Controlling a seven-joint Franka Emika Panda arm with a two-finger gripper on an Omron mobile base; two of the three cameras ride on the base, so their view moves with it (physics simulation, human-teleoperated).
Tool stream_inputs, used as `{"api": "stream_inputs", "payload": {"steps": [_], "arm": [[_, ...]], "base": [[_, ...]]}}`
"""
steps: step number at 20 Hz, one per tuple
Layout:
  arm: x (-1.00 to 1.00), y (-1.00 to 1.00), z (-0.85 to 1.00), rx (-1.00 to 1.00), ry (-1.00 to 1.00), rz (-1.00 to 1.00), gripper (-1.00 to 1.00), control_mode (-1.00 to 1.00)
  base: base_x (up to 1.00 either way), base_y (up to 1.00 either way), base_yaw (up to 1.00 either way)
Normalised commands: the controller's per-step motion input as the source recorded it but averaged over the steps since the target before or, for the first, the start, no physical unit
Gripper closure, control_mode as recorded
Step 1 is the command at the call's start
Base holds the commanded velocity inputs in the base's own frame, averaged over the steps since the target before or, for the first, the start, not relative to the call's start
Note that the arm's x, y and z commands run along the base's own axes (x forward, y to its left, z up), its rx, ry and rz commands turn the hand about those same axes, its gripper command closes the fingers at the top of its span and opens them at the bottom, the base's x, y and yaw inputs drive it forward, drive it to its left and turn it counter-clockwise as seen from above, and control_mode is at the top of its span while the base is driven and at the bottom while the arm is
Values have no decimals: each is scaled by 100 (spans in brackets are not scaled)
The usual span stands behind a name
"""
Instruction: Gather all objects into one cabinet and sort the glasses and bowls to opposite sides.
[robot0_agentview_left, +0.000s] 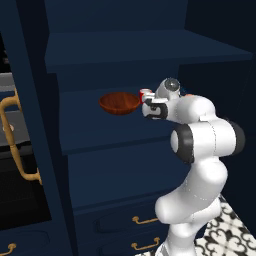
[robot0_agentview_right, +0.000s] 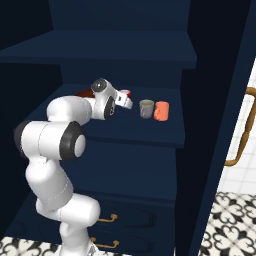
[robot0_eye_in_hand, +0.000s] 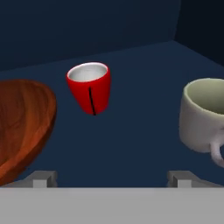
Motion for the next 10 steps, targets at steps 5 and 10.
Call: {"api": "stream_inputs", "payload": {"steps": [5,10], "arm": [[19,14,-11,0,3,2,-100,-100],[33,1,-23,0,0,4,-100,-100]], "base": [[0,0,0],[0,0,0]]}}
